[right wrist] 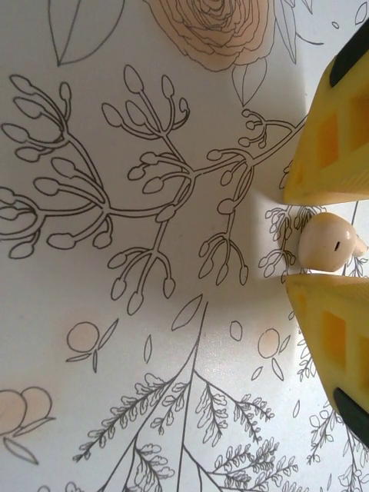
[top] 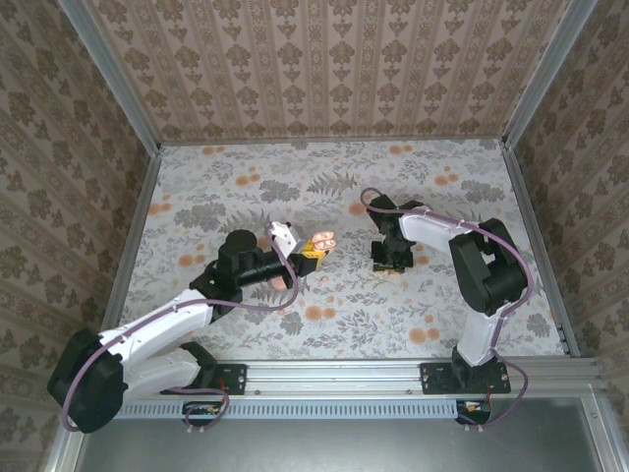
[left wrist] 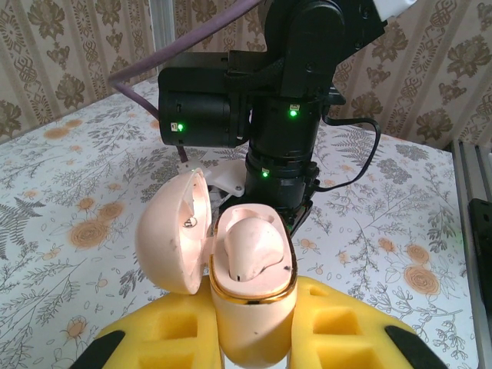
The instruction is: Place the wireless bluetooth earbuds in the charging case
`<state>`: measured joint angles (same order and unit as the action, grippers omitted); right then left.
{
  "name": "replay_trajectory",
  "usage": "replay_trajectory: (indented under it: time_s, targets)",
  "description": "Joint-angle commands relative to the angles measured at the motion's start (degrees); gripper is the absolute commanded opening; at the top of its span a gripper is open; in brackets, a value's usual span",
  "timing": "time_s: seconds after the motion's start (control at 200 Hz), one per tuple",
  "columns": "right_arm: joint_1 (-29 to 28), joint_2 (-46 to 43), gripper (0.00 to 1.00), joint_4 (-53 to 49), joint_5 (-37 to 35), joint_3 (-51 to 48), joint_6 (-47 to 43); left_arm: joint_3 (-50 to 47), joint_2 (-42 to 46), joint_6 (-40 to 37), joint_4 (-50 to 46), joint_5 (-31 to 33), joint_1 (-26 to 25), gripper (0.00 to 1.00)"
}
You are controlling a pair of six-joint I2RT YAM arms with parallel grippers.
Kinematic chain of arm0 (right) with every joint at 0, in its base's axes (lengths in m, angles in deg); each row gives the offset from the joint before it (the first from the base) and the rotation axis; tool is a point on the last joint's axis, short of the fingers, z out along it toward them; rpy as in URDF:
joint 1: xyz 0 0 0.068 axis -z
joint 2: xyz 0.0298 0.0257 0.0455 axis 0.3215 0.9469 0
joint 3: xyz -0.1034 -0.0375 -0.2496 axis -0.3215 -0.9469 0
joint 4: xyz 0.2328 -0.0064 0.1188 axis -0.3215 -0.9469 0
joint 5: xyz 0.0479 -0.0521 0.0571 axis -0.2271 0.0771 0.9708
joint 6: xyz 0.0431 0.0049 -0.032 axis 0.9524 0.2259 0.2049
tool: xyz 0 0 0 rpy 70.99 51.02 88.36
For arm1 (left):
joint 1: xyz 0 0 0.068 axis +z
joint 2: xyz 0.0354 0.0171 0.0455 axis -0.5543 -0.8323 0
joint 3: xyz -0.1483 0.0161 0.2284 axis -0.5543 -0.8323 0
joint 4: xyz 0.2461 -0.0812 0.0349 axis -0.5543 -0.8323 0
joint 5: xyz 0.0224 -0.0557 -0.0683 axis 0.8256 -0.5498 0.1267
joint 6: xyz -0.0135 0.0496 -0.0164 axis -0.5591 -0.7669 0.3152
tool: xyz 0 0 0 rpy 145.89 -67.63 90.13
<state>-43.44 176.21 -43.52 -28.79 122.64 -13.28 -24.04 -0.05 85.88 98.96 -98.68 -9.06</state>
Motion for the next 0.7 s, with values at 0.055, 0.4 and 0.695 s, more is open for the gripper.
replay_trajectory:
  time_s: [0.055, 0.4, 0.695]
  targets:
    - [-1.2, 2.1, 0.28, -3.4, -1.6, 0.9, -0.6, 1.3, 0.3, -1.2, 0.2, -0.7, -0.1, 0.0]
    - [-2.0, 1.4, 0.25, -4.5, -2.5, 0.9, -0.5, 0.9, 1.4, -1.0, -0.2, -0.6, -0.1, 0.0]
    - [-2.5, -3.6, 0.23, -6.6, -5.4, 2.0, -0.2, 0.7, 2.2, -0.9, -0.3, -0.2, -0.2, 0.0]
